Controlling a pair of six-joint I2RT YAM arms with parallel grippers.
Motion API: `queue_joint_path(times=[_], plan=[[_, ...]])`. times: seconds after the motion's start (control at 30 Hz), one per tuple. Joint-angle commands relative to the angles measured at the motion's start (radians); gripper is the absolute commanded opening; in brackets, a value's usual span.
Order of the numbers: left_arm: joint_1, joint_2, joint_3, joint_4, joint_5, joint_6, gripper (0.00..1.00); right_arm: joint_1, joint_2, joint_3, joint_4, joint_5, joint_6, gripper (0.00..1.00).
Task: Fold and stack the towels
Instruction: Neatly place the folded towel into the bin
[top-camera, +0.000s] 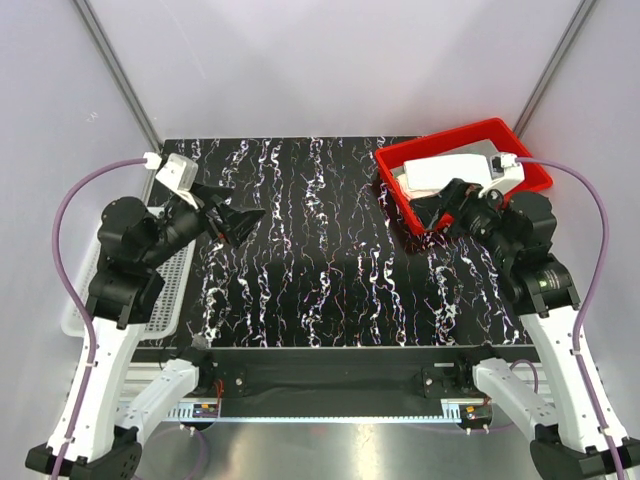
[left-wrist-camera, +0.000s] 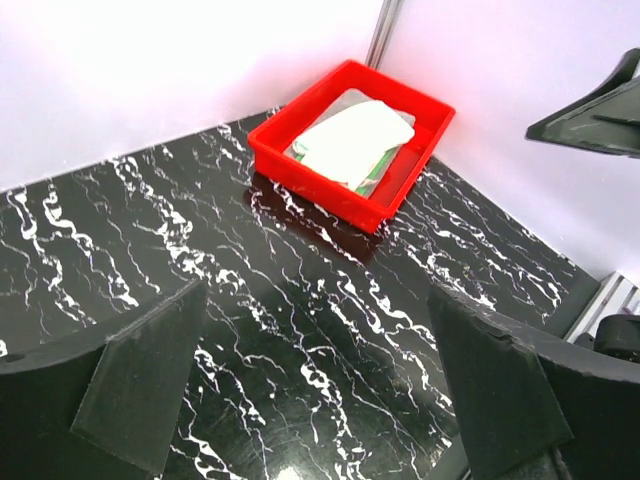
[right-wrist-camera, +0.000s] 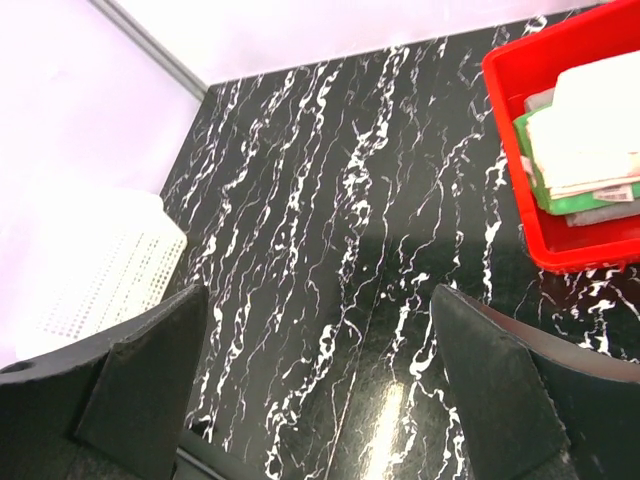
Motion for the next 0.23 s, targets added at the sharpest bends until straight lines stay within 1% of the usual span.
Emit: queue_joint_path(times=[0.0,0.2], plan=[[0.003,0.006,0.013,0.016,0.009,0.000,0.99,-0.001,-0.032,0.010,0.027,0.040,0.004,1.00],[0.004,0.014,0.010,0.026,0.020,-0.014,0.99,-0.001,-0.036,0.023,-0.003,0.052,-0.036,1.00]])
